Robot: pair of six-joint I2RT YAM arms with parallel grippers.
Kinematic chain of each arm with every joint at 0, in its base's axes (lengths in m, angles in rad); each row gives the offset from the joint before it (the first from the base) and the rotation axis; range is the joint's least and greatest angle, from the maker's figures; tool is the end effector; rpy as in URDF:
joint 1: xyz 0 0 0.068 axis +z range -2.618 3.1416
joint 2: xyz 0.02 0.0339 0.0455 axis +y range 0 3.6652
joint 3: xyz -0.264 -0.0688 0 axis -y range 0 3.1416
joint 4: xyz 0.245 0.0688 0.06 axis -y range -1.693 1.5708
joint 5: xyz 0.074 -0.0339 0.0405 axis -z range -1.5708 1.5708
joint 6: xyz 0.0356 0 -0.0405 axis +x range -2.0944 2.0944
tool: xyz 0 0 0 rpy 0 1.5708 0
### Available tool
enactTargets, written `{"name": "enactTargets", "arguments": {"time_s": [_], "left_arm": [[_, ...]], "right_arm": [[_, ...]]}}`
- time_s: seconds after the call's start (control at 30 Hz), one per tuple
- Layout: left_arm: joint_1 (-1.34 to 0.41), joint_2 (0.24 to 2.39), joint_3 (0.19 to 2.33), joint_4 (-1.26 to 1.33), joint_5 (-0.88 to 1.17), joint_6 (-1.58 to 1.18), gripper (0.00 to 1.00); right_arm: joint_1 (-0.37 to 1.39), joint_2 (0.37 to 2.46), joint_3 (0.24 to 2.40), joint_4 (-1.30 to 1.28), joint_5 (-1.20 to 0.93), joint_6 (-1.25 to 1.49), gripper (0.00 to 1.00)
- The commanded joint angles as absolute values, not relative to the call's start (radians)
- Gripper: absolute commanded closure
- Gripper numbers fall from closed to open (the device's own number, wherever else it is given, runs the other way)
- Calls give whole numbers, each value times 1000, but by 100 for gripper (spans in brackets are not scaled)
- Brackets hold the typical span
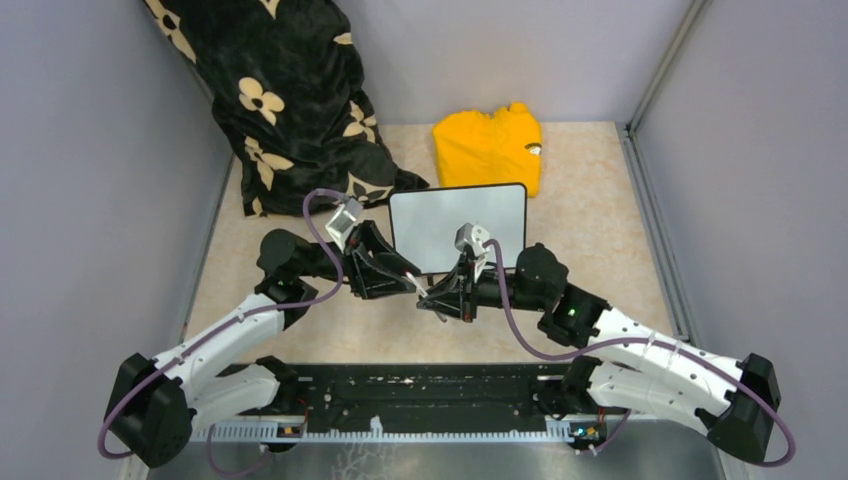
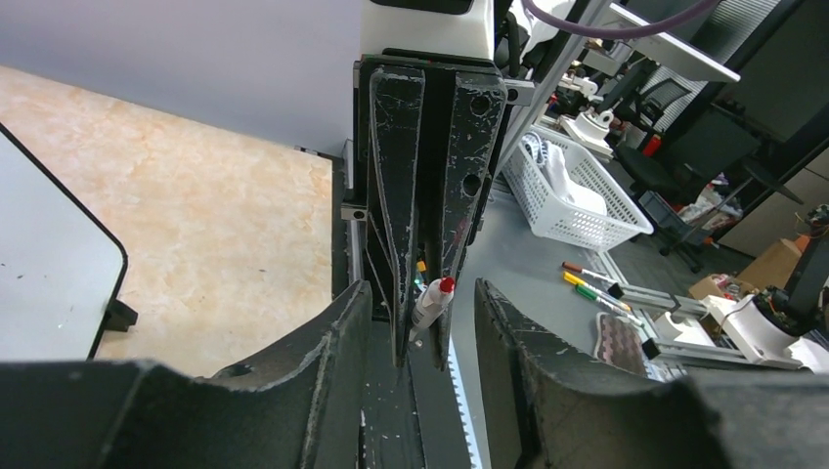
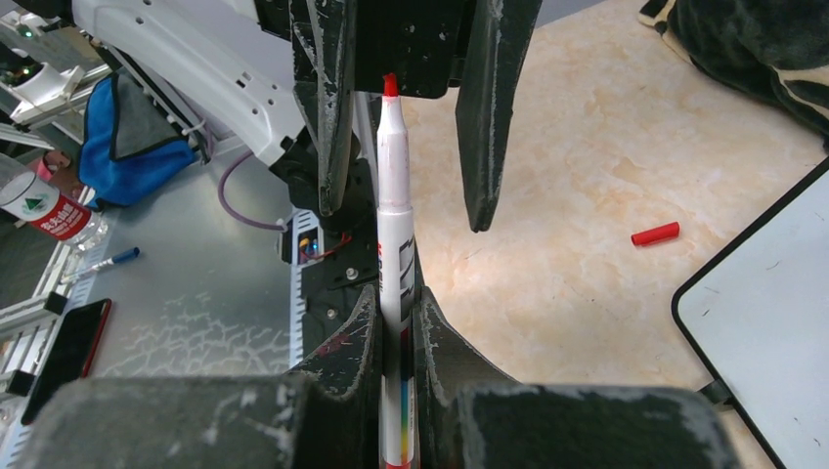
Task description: Write a sentence on the whiteboard
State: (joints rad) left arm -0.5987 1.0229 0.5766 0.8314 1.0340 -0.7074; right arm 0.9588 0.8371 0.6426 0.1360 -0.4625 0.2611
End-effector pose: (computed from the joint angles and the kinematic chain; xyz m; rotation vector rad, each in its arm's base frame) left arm 0.1602 -0.1463 0.3219 0.9666 1.2804 -1.6594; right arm 0.1024 0.1735 0.3149 -0.9631 1.5112 1.2827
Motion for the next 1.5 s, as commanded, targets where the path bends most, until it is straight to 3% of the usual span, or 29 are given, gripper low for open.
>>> {"name": "enactTargets", "arguments": {"time_s": [0.0,0.13,0.27,0.47,0.53,0.67,0.77,1.17,1.33,1.47], "left_arm": [[-601,1030,605,876,1073,-708,52],[-600,1037,607,876,1077,-709,60],[-600,1053,620,861,1084,-717,75],[-601,1052,614,867,1085,-721,86],[-601,1050,614,872,1086,-723,85],[-600,1042,609,874,1084,-726,65],[-601,1039,609,873,1083,-728,63],[-607,1031,605,881,1083,-730,83],[-609,1029,602,879,1082,-726,99],[-612,1020,595,881,1066,-724,100]], "right_arm": [[954,847,663,211,-477,249,100],[954,856,664,215,-475,255,100],[953,856,665,214,-471,255,100],[954,857,660,215,-469,259,100],[954,857,660,212,-472,261,100],[954,855,664,204,-472,263,100],[954,852,664,205,-467,265,100],[956,870,665,210,-451,275,100],[956,872,664,210,-452,278,100],[955,870,667,204,-448,287,100]]}}
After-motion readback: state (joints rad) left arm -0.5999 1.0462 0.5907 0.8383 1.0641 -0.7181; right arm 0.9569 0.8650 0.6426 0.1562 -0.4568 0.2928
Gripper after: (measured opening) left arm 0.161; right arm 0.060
